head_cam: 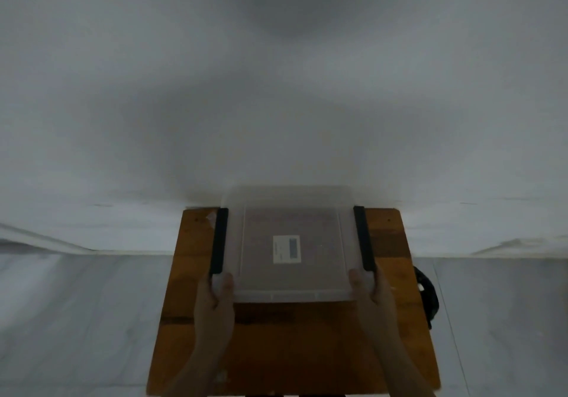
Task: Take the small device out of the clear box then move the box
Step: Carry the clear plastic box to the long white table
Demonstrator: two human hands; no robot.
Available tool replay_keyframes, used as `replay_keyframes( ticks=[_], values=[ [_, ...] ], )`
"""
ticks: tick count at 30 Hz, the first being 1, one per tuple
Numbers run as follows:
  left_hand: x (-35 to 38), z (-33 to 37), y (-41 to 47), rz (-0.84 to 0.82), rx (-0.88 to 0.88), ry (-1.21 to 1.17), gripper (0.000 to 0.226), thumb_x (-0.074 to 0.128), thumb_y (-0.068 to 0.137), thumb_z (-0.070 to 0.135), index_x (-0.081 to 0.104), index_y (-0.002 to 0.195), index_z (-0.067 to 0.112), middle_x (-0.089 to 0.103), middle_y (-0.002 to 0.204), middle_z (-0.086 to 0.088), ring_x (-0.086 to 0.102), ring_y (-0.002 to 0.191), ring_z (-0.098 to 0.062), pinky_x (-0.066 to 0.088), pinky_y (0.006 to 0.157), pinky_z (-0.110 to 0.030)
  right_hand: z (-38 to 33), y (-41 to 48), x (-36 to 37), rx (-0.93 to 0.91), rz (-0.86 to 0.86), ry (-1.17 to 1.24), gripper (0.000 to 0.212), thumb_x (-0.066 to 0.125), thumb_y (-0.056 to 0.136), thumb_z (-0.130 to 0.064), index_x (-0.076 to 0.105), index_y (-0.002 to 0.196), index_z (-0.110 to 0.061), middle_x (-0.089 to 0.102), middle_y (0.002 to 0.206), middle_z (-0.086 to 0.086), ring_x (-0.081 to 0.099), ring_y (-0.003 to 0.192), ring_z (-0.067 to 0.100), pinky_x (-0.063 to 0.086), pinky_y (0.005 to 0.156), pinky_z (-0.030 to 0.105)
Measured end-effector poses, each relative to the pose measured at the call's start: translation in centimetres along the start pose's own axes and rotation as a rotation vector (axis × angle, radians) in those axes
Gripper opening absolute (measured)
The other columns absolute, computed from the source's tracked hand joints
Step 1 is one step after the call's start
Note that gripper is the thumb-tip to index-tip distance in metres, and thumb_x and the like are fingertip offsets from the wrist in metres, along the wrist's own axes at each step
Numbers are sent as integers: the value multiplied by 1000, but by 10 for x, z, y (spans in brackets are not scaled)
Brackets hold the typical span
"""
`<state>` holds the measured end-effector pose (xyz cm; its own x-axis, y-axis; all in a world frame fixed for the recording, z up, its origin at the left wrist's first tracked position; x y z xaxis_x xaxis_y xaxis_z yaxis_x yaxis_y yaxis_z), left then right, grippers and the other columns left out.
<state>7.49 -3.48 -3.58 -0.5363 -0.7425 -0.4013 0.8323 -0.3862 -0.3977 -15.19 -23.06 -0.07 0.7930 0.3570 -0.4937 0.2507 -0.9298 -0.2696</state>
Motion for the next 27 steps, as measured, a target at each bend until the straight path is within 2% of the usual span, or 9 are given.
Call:
replay_keyframes(
  ticks=[1, 2, 6, 10, 12, 17, 19, 24, 27],
  values=[
    [-3, 1, 0, -10, 15, 3, 27, 48, 101, 37, 56, 111, 13, 63, 89, -3, 60, 70, -17, 47, 55, -25, 44, -7, -13, 226, 17, 177, 91, 48, 73, -83, 43, 143, -25, 60, 132, 1, 59, 120, 24, 53, 97, 50],
    [-5, 3, -1, -28, 33, 6, 28, 47, 100, 39, 57, 106, 14, 63, 85, -6, 58, 66, -19, 47, 53, -27, 38, -15, -8, 234, -70, 129, 84, 50, 76, -76, 44, 141, -24, 60, 129, 1, 59, 119, 24, 54, 96, 48],
    [-25, 3, -11, 15, 61, 3, 19, 46, 102, 35, 58, 95, 23, 65, 85, -14, 64, 74, -38, 51, 59, -39, 31, -9, -3, 230, -67, 107, 71, 54, 85, -61, 43, 143, -24, 58, 133, 0, 57, 121, 25, 51, 98, 47],
    [-51, -5, -39, 141, 51, -88, 13, 43, 104, 35, 56, 106, 38, 66, 100, 3, 68, 93, -23, 61, 78, -46, 27, -12, 7, 137, -145, 89, 68, 56, 87, -59, 42, 145, -26, 57, 133, -2, 56, 118, 21, 50, 96, 41],
    [-69, -20, -61, 249, 1, -157, 18, 43, 104, 35, 53, 119, 35, 65, 105, 7, 66, 100, -23, 58, 85, -47, 18, -14, 18, 89, -203, 81, 68, 57, 87, -58, 43, 145, -25, 55, 130, -5, 55, 114, 19, 49, 92, 36],
    [-123, -84, -138, 515, -140, -317, 20, 48, 103, 34, 60, 119, 35, 67, 112, 7, 66, 108, -26, 57, 91, -51, -5, -46, 68, -72, -491, 31, 63, 60, 89, -53, 45, 144, -27, 57, 127, -9, 56, 109, 13, 46, 77, 20],
    [-147, -110, -172, 618, -174, -395, 28, 50, 103, 29, 59, 129, 23, 66, 114, 6, 65, 110, -25, 57, 91, -47, -20, -70, 92, -148, -599, -14, 59, 61, 88, -55, 47, 141, -31, 60, 126, -9, 58, 108, 11, 43, 70, 15],
    [-211, -173, -251, 847, -209, -551, 37, 56, 100, 35, 62, 130, 14, 70, 111, -1, 67, 106, -18, 56, 87, -39, -55, -161, 154, -275, -831, -63, 58, 60, 87, -55, 49, 138, -31, 61, 121, -11, 60, 109, 13, 47, 78, 24],
    [-261, -215, -302, 990, -211, -653, 29, 55, 101, 32, 64, 125, 18, 73, 102, 2, 69, 104, -14, 55, 83, -33, -77, -239, 197, -366, -961, -62, 39, 62, 92, -39, 52, 129, -30, 61, 110, -17, 60, 96, 1, 46, 65, 9]
  ],
)
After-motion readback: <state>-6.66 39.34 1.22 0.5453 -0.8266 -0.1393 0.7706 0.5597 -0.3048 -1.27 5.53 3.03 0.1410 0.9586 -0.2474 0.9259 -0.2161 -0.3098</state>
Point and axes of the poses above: each hand's wrist, its own y-axis towards the middle knuckle, its own x-axis out of the palm, z = x × y, the point moved 9 cm from there along y, towards the middle knuckle
